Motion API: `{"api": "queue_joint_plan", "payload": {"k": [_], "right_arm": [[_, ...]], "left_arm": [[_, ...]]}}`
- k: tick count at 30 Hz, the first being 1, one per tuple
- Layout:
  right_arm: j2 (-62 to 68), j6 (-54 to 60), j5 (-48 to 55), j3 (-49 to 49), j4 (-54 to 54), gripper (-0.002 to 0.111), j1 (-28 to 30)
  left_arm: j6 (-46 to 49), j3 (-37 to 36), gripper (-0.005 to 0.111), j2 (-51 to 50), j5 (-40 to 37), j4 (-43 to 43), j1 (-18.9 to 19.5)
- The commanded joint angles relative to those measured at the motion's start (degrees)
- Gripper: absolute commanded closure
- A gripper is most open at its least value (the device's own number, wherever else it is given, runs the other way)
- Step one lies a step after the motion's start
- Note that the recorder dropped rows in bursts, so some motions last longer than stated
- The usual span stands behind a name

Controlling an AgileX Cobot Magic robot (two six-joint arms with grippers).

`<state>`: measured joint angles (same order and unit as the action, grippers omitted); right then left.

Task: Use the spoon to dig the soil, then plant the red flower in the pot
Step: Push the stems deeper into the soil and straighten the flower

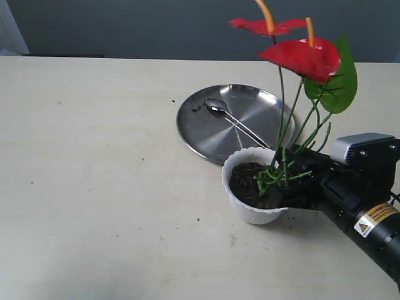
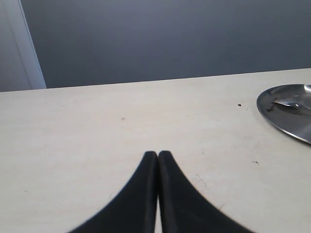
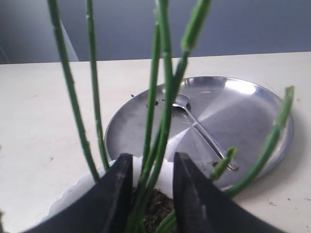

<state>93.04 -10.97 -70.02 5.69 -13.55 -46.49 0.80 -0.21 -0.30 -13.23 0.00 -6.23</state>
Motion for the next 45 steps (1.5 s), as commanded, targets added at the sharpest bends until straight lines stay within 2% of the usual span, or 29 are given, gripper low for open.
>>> {"api": "queue_joint_plan", "payload": {"k": [1, 11, 26, 36, 45], "right_arm": [[-0.4, 0.4, 0.1, -0.2, 1.4, 0.078, -0.3], [-0.9, 0.4, 0.1, -0.2, 1.4, 0.078, -0.3], [-8.8, 2.6, 0.4, -0.2, 1.3, 0.078, -0.3], [-14.0, 4.2, 10.2, -0.2, 1.1, 0.078, -0.3], [-16.3, 5.2, 14.7, -0.2, 1.4, 0.078, -0.3]], "left_arm": [[-0.2, 0.2, 0.106, 0.3, 0.3, 0.0, -0.3], [-0.2, 0.2, 0.106, 0.3, 0.3, 0.0, -0.3], [-0.2, 0.2, 0.106, 0.3, 0.2, 0.0, -0.3], [-0.2, 0.2, 0.106, 0.3, 0.3, 0.0, -0.3], [-0.2, 0.2, 0.106, 0.3, 0.3, 0.0, -0.3]]}}
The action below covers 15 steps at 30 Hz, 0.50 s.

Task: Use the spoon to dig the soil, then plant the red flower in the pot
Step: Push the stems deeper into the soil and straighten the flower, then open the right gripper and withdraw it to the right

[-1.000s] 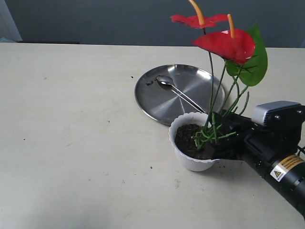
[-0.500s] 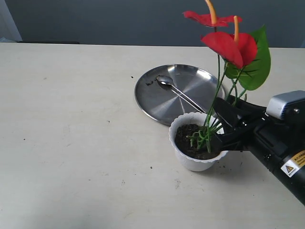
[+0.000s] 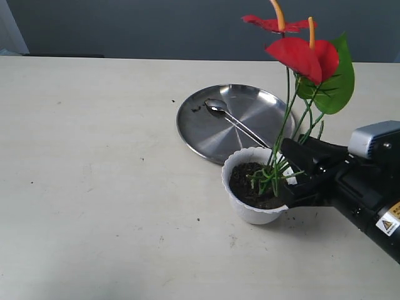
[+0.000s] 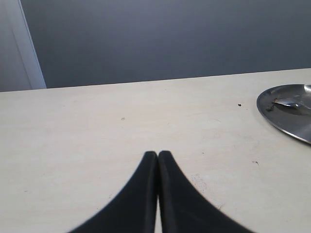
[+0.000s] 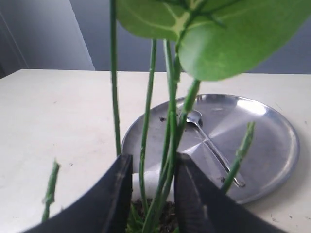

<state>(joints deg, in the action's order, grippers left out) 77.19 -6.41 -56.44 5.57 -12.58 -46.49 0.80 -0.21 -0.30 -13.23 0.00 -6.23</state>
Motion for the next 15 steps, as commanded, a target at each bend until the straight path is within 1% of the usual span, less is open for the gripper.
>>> {"api": "queue_joint_plan", "payload": {"k": [1, 10, 13, 15], "right_arm": [[-0.4, 0.7, 1.1, -0.1, 0.5, 0.078, -0.3], [-1.3, 0.8, 2.7, -0.1, 0.5, 0.078, -0.3], [-5.1, 1.9, 5.6, -0.1, 0.4, 0.078, -0.3], [-8.2, 3.1, 9.4, -0.1, 0.1, 0.078, -0.3]], "left_arm": [[-0.2, 0.2, 0.106, 0.3, 0.4, 0.0, -0.3], [-0.2, 0.2, 0.106, 0.3, 0.4, 0.0, -0.3], [-0.2, 0.2, 0.106, 0.3, 0.4, 0.0, -0.3], [-0.2, 0.2, 0.106, 0.3, 0.4, 0.0, -0.3]]}}
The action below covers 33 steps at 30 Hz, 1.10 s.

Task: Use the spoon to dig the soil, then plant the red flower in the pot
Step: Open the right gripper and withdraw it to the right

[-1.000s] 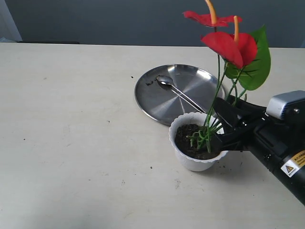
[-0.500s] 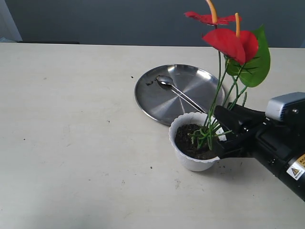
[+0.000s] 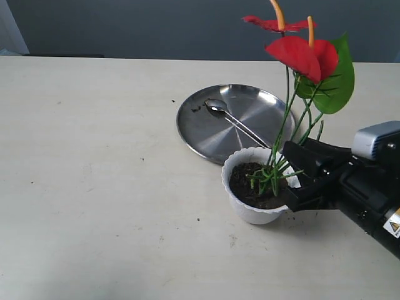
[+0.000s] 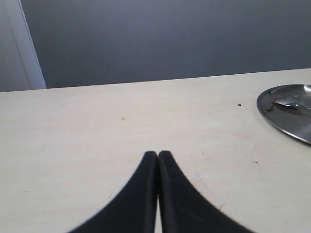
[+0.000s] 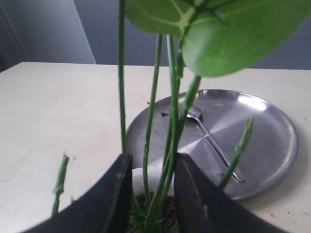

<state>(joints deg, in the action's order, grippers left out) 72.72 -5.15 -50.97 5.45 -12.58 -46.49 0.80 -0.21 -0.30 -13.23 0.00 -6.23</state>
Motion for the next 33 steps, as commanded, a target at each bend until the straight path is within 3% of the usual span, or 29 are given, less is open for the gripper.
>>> {"api": "queue_joint_plan", "payload": {"k": [1, 16, 18, 22, 27, 33], "right_arm": [[-5.5, 3.4, 7.5, 0.1, -1.4, 0.078, -0.3], [-20.0, 10.8, 22.9, 0.0, -6.6, 0.079, -0.3], [-22.5, 11.5, 26.5, 0.0, -8.6, 0.084, -0.3], [-27.2, 18.2, 31.5, 0.0, -13.1, 0.108, -0.3], [-31.7, 23.6, 32.0, 0.7, -19.7, 0.108, -0.3], [-31.2, 41.9, 30.8, 3.5, -36.1, 0.108, -0.1]], "left_arm": [[-0.2, 0.2, 0.106, 0.3, 0.4, 0.0, -0.3], [-0.2, 0.2, 0.106, 0.3, 0.3, 0.0, -0.3], [-0.2, 0.2, 0.106, 0.3, 0.3, 0.0, -0.3], [-0.2, 0.2, 0.106, 0.3, 0.3, 0.0, -0.3], [-0.2, 0.2, 0.106, 0.3, 0.3, 0.0, -0.3], [-0.2, 0.2, 0.106, 0.3, 0.3, 0.0, -0.3]]}}
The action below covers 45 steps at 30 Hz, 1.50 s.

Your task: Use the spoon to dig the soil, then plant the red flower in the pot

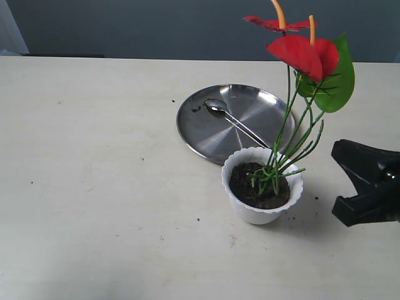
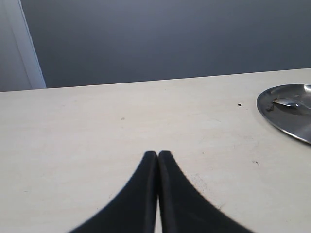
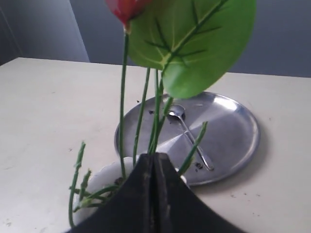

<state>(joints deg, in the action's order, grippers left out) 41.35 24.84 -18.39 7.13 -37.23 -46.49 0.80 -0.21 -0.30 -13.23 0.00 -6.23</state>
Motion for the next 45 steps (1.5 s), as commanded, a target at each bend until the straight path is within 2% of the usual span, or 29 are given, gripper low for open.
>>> {"api": "queue_joint_plan", "payload": {"k": [1, 12, 20, 23, 28, 31, 33, 36, 42, 45], "right_arm": [[0.2, 15.4, -3.5, 2.3, -13.8, 0.108, -0.1], [0.2, 18.6, -15.9, 2.4, -14.3, 0.108, -0.1], [-2.0, 16.3, -16.1, 2.4, -16.7, 0.108, 0.1], [-8.2, 16.0, -8.9, 2.4, -19.4, 0.108, 6.8], [-21.3, 19.3, 14.0, 2.3, -15.2, 0.108, 29.5], [-27.3, 19.3, 24.6, 2.3, -13.7, 0.108, 39.8], [-29.9, 19.3, 29.9, 2.3, -13.7, 0.108, 44.4], [-32.0, 19.3, 36.2, 2.3, -13.4, 0.108, 47.7], [-37.1, 18.9, 45.6, 2.1, -6.4, 0.108, 48.2], [-38.7, 9.2, 46.0, 1.8, 3.8, 0.108, 48.8]], "left_arm": [[-0.2, 0.2, 0.106, 0.3, 0.3, 0.0, -0.3], [-0.2, 0.2, 0.106, 0.3, 0.4, 0.0, -0.3], [-0.2, 0.2, 0.106, 0.3, 0.4, 0.0, -0.3], [-0.2, 0.2, 0.106, 0.3, 0.4, 0.0, -0.3], [-0.2, 0.2, 0.106, 0.3, 0.4, 0.0, -0.3], [-0.2, 0.2, 0.106, 0.3, 0.4, 0.0, -0.3], [-0.2, 0.2, 0.106, 0.3, 0.4, 0.0, -0.3], [-0.2, 0.2, 0.106, 0.3, 0.4, 0.0, -0.3], [-0.2, 0.2, 0.106, 0.3, 0.4, 0.0, -0.3], [-0.2, 0.2, 0.106, 0.3, 0.4, 0.0, -0.3]]}}
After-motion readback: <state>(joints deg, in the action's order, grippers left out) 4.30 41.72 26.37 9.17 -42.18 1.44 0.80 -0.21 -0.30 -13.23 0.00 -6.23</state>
